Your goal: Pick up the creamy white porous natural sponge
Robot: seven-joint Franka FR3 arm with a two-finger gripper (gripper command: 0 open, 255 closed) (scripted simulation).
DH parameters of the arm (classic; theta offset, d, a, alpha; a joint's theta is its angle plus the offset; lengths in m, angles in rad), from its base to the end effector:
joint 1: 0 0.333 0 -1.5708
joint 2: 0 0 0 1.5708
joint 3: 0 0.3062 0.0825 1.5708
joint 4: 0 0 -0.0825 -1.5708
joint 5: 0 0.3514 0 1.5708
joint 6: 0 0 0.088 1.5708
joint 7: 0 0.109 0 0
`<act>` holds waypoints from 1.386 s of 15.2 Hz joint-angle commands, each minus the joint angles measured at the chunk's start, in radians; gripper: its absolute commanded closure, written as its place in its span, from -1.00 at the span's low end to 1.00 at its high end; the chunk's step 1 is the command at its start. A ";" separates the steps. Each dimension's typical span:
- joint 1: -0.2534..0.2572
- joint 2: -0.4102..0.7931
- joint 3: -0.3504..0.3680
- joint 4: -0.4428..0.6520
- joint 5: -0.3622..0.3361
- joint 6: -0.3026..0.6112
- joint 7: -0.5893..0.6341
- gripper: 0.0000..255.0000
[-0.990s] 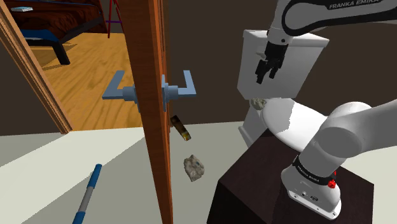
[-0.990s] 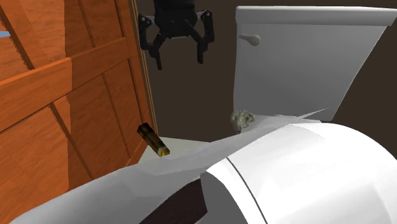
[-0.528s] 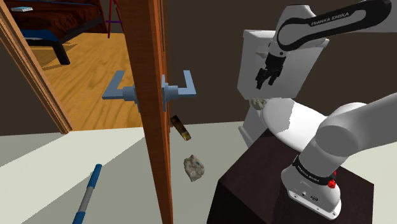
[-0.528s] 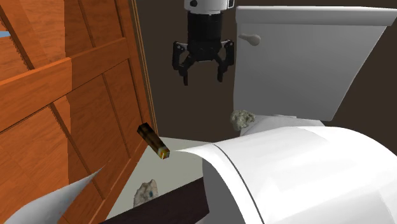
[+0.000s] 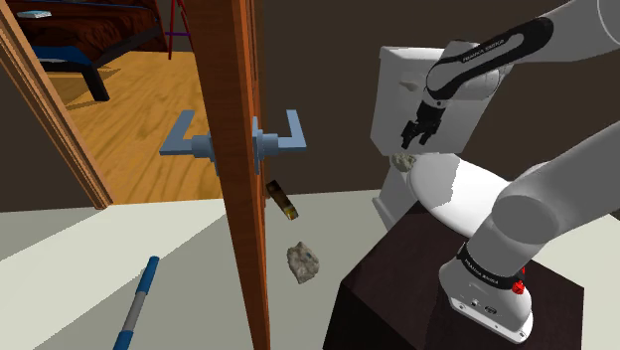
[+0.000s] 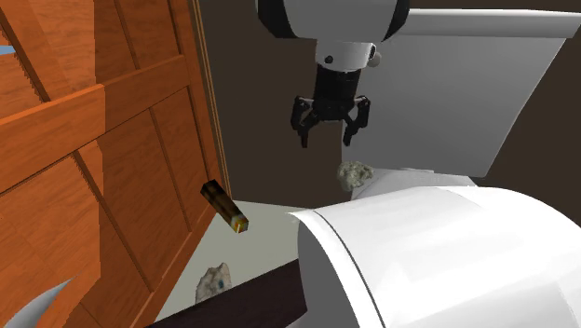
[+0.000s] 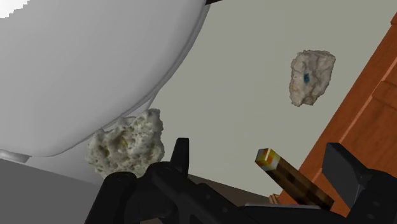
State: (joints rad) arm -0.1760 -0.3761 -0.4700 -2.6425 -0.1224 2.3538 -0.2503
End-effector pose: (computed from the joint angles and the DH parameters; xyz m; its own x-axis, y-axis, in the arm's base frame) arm 0.3099 -0.2300 0.3701 0.9556 -0.2847 0.0765 -0.2807 -0.9580 -0.0585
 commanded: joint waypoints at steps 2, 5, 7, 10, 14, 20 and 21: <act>0.025 0.120 -0.079 0.023 0.078 0.102 -0.090 -1.00; 0.065 0.254 -0.158 0.064 0.223 0.180 -0.226 -1.00; 0.087 0.355 -0.197 0.103 0.367 0.215 -0.349 -1.00; 0.064 0.516 -0.195 0.179 0.614 0.229 -0.550 -1.00; -0.034 0.669 -0.120 0.267 0.820 0.225 -0.716 -1.00; -0.083 0.755 -0.054 0.289 0.933 0.262 -0.806 -1.00; -0.088 0.763 -0.047 0.291 0.944 0.266 -0.814 -1.00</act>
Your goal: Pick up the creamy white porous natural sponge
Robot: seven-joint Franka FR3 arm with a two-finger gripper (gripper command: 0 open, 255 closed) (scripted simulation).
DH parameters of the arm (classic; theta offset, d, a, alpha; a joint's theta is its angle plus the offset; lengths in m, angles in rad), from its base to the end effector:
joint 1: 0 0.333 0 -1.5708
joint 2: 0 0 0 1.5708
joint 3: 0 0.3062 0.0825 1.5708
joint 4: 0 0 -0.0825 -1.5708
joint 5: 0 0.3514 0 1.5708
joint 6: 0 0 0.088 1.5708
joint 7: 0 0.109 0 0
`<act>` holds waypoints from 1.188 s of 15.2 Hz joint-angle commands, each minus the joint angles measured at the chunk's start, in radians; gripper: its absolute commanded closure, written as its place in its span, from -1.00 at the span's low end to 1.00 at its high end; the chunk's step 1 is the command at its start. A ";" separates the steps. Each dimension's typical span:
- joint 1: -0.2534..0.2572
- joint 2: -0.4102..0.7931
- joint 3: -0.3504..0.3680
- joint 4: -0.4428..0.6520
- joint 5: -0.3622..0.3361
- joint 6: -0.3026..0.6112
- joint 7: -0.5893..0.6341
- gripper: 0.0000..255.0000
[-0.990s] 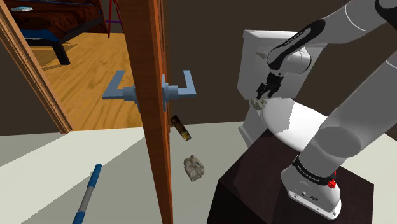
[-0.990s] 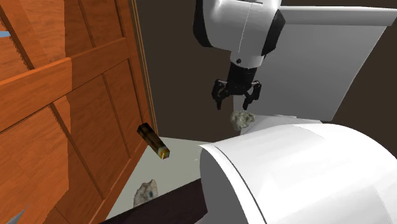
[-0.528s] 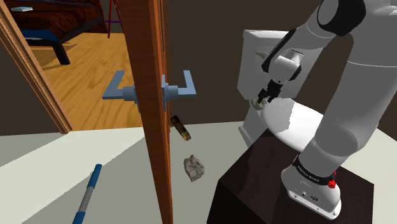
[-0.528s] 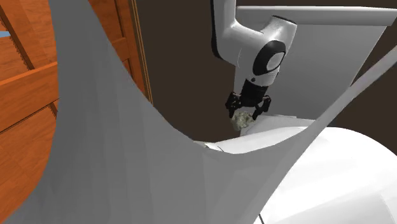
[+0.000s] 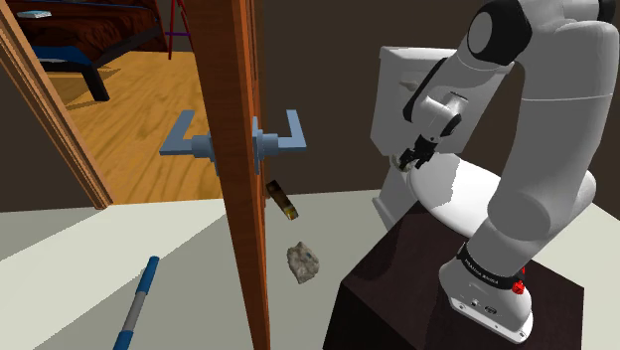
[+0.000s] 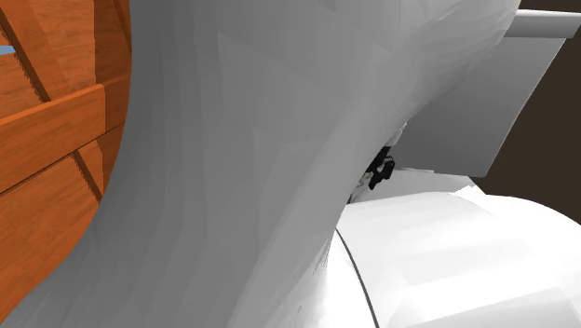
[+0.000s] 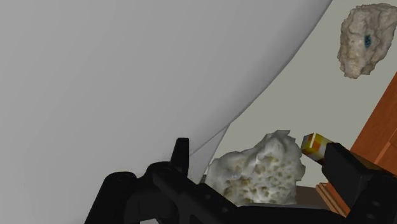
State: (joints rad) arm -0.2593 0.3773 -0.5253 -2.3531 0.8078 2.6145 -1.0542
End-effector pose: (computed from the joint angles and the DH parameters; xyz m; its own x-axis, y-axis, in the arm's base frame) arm 0.3237 -0.3582 0.2047 0.9042 -0.4073 0.1284 -0.3880 -0.9091 -0.1515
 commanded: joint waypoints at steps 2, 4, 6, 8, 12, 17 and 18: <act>-0.005 0.009 0.007 0.002 0.012 0.004 -0.010 1.00; -0.004 0.008 0.007 0.002 0.012 0.005 -0.009 1.00; -0.004 0.008 0.007 0.002 0.012 0.004 -0.009 1.00; -0.004 0.008 0.007 0.002 0.012 0.005 -0.009 1.00; 0.003 -0.005 -0.003 -0.003 -0.005 -0.001 0.004 1.00; 0.043 -0.076 -0.057 -0.021 -0.100 -0.032 0.080 1.00; 0.051 -0.091 -0.068 -0.024 -0.119 -0.038 0.096 1.00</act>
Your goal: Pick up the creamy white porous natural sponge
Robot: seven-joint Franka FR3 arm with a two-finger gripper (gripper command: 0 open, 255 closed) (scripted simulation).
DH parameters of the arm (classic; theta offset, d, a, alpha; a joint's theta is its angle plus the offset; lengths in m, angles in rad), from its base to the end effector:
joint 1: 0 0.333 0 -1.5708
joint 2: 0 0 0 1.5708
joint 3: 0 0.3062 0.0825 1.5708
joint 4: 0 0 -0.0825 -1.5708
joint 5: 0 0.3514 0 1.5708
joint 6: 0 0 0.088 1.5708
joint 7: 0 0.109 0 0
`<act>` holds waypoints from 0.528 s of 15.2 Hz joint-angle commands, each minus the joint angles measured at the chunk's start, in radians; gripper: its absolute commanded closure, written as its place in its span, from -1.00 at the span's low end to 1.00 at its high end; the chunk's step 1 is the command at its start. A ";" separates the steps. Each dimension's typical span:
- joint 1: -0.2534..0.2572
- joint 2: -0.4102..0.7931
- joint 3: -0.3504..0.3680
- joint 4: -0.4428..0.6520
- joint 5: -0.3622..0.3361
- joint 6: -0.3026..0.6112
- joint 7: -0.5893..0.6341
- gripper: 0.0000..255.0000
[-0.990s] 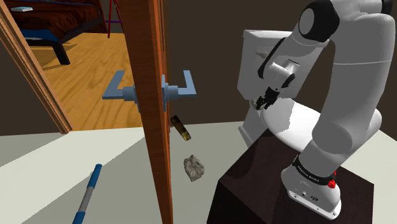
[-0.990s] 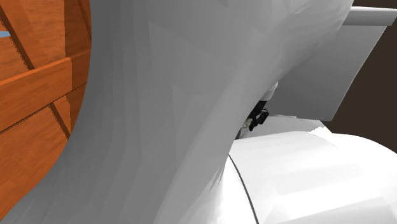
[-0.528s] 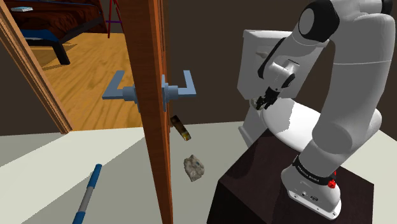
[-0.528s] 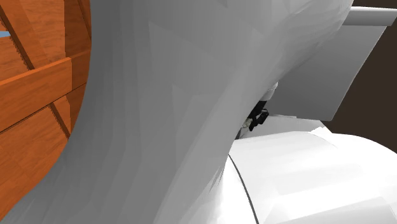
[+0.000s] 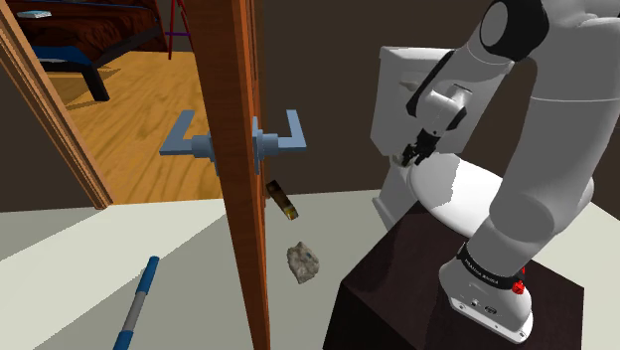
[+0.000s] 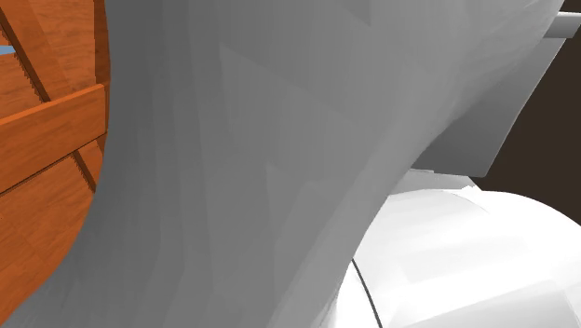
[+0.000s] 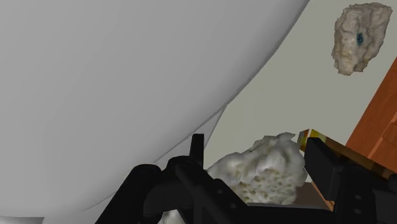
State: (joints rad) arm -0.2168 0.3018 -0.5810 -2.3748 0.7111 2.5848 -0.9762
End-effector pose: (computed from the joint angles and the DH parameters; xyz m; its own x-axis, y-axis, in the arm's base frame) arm 0.3230 -0.3569 0.2311 0.9039 -0.4077 0.1293 -0.3883 -0.9090 -0.1515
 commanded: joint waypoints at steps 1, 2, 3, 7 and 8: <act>0.015 -0.029 -0.022 -0.004 -0.043 -0.015 0.033 1.00; 0.023 -0.044 -0.032 -0.007 -0.063 -0.022 0.049 1.00; 0.030 -0.059 -0.042 -0.009 -0.083 -0.029 0.065 1.00; 0.054 -0.117 -0.078 -0.015 -0.166 -0.057 0.130 1.00; 0.060 -0.132 -0.085 -0.015 -0.187 -0.065 0.147 1.00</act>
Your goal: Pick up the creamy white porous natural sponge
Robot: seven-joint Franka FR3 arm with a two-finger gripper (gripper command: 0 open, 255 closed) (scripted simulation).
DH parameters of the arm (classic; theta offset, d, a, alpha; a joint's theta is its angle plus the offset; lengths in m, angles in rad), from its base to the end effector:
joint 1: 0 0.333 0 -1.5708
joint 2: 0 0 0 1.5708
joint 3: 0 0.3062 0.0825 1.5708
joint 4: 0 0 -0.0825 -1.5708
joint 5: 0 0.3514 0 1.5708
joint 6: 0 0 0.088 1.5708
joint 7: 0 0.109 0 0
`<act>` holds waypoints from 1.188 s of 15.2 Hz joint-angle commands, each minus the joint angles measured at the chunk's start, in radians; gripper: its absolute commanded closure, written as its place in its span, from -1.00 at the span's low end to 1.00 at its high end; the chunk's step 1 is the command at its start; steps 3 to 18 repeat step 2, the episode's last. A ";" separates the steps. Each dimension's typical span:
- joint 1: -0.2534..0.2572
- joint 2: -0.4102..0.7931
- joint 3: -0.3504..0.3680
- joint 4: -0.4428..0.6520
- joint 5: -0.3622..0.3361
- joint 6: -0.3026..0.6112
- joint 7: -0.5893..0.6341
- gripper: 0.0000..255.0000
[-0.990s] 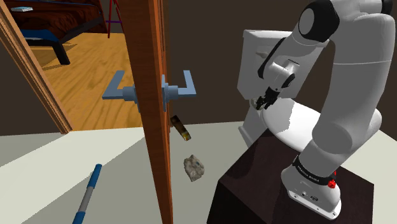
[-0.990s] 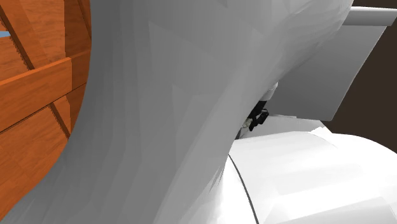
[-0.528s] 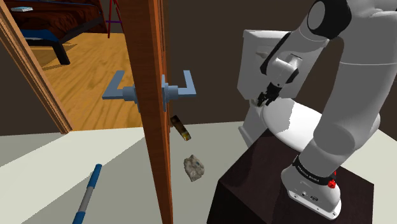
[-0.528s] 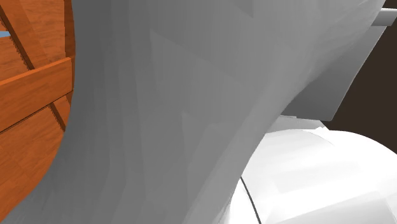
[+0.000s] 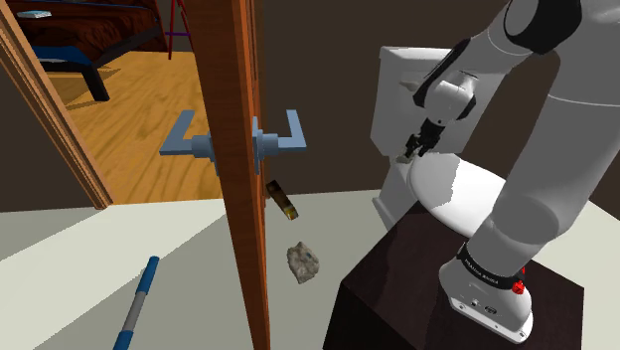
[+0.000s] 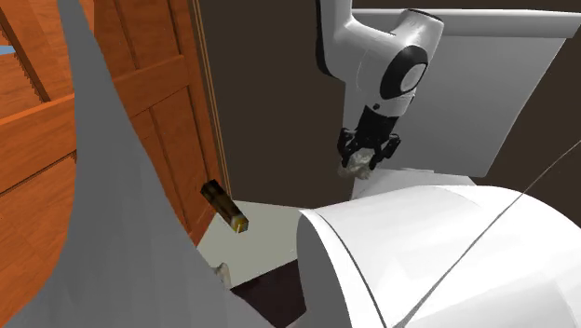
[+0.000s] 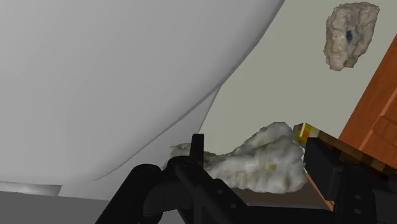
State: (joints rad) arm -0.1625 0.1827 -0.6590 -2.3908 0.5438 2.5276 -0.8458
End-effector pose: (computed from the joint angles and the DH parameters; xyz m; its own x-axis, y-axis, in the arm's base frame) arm 0.3213 -0.3565 0.2726 0.9040 -0.4076 0.1294 -0.3881 -0.9090 -0.1519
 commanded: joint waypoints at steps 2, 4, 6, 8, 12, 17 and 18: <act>0.006 -0.015 -0.008 0.001 -0.023 -0.009 0.019 1.00; 0.006 -0.015 -0.008 0.001 -0.023 -0.009 0.019 1.00; 0.006 -0.015 -0.008 0.001 -0.023 -0.009 0.019 1.00; 0.006 -0.015 -0.008 0.001 -0.023 -0.009 0.019 1.00; 0.006 -0.015 -0.008 0.001 -0.023 -0.009 0.019 1.00; 0.006 -0.015 -0.008 0.001 -0.023 -0.009 0.019 1.00; 0.006 -0.015 -0.008 0.001 -0.023 -0.009 0.019 1.00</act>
